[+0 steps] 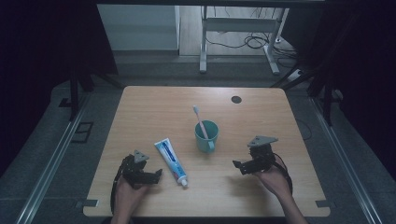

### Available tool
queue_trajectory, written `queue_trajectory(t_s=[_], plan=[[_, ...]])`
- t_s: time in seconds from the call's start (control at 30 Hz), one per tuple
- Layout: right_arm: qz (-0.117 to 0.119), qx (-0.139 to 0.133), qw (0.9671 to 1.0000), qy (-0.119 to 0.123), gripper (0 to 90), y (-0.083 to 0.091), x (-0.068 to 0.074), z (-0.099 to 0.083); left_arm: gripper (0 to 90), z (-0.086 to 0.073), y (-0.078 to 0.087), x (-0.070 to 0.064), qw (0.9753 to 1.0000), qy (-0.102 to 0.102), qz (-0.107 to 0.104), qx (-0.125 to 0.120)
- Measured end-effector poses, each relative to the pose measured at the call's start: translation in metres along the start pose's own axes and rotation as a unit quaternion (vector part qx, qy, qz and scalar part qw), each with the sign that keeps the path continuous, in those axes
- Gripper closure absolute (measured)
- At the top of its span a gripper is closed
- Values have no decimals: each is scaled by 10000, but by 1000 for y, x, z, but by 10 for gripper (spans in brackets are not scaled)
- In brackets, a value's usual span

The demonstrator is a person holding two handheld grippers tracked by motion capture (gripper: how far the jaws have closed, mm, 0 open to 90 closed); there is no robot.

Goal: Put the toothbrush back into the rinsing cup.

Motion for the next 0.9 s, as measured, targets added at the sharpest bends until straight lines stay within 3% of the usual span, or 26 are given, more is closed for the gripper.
queue_trajectory(t_s=[0.4,0.9], plan=[[-123,96,9994,-304,0,-4,-3,-38,0,0,0,0,10000,-32,4,0],[-175,193,9993,-273,0,-16,-5,-64,0,0,0,0,10000,-13,4,0]])
Point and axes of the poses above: each handheld gripper's, and its own axes: y roughly backward along the jaws, z roughly out of its top, x roughly to its left, the point moved 3 cm from there along -y, roughly forward along the jaws, and after that the axes turned 8 degrees about x, right-handed, at the moved point
